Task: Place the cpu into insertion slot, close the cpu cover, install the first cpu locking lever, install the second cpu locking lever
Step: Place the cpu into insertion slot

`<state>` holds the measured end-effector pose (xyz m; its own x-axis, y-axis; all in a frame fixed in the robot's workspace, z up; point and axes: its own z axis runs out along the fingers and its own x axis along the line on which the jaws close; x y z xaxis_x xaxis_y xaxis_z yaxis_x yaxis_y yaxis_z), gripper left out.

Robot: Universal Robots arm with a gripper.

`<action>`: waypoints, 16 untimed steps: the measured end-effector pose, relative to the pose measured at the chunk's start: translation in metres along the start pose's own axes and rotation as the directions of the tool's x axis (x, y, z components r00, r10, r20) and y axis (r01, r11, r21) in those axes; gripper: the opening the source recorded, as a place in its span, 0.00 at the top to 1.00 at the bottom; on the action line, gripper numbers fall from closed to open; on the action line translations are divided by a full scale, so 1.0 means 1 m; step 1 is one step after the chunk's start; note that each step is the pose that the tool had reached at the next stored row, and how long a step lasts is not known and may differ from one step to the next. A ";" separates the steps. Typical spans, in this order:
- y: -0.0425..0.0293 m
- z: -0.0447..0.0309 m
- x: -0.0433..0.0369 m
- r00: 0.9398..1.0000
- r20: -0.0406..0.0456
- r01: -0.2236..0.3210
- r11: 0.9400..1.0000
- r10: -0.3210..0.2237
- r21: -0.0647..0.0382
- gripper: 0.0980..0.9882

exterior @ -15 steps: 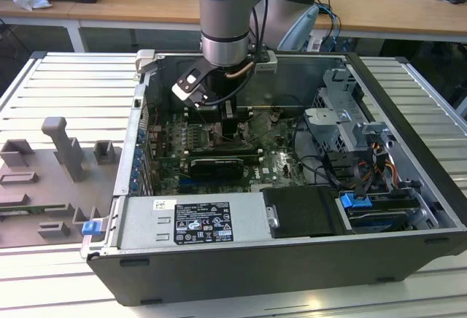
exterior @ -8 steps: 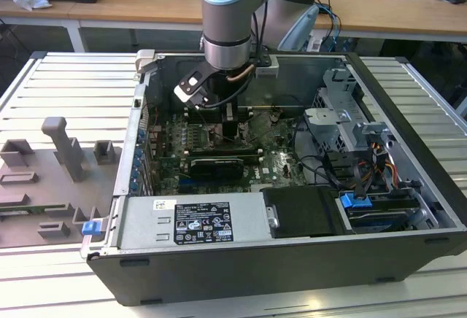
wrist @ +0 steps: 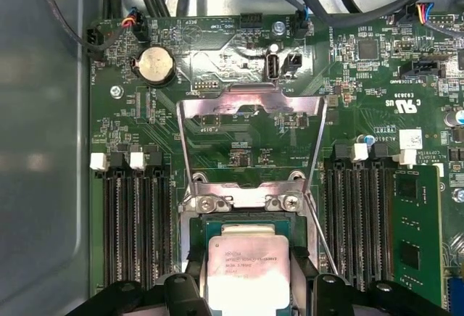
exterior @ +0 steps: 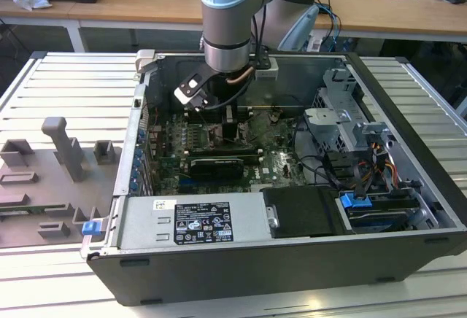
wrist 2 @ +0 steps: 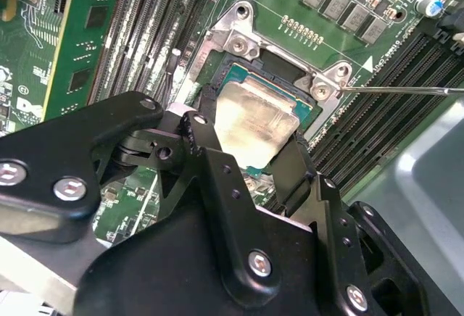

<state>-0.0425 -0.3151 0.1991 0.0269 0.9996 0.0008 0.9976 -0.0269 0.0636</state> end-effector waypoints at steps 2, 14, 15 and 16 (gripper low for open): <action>0.0000 0.0002 0.0001 1.000 0.000 0.000 1.000 0.000 0.000 0.50; 0.0004 0.0006 0.0001 1.000 0.003 0.000 1.000 0.000 0.000 0.37; 0.0005 0.0006 0.0001 1.000 0.003 0.000 1.000 0.000 0.000 0.45; 0.0006 0.0006 0.0001 1.000 0.003 0.000 1.000 0.000 0.000 0.45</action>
<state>-0.0419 -0.3151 0.1985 0.0271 0.9996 -0.0019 0.9976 -0.0270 0.0639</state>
